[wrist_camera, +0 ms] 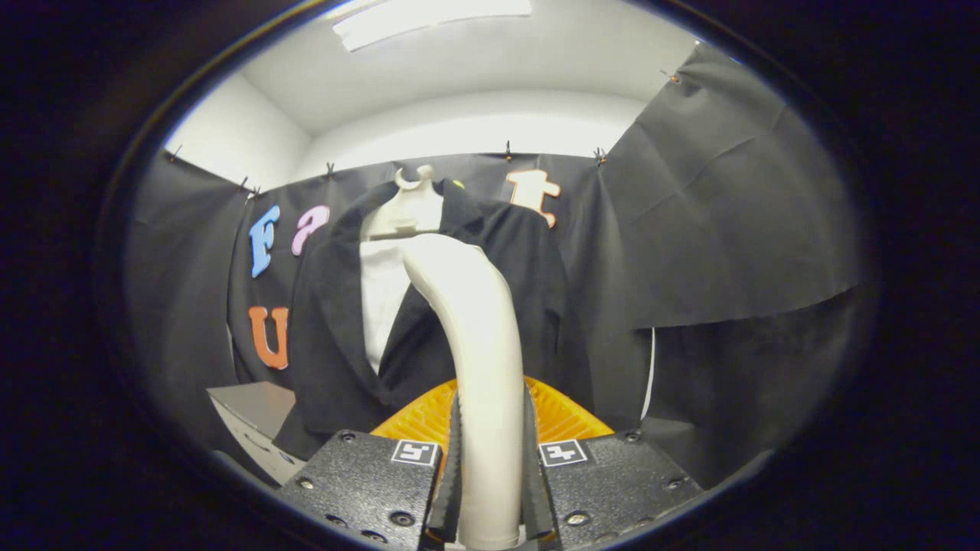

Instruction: Iron the clothes twice with a garment steamer, once on the left side and once on the right side.

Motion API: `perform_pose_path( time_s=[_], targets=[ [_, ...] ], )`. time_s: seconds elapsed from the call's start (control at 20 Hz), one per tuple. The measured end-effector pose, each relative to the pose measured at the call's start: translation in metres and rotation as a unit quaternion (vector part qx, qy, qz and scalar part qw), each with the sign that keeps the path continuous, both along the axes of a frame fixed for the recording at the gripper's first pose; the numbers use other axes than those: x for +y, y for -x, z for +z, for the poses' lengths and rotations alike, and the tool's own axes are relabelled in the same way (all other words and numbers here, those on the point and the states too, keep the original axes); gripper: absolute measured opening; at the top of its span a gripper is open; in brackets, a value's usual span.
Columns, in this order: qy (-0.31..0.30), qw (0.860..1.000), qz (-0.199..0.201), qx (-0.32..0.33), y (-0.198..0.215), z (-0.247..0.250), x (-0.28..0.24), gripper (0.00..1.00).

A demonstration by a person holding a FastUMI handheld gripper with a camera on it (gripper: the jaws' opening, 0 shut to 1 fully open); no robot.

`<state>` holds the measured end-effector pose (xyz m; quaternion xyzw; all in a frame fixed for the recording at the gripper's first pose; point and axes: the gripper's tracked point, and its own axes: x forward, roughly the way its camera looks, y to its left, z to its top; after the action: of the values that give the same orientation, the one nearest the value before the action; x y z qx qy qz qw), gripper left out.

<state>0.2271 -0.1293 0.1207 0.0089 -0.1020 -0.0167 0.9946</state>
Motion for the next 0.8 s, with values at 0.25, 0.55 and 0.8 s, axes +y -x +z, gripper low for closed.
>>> perform_pose_path(
  time_s=[0.25,0.55,0.8],
  targets=[
    [-0.036,0.998,0.015,-0.058,-0.035,0.050,-0.003,0.35],
    [-0.034,0.997,-0.001,-0.073,-0.060,0.076,-0.002,0.34],
    [-0.020,0.999,-0.012,-0.045,-0.061,0.037,0.002,0.35]
  ],
)
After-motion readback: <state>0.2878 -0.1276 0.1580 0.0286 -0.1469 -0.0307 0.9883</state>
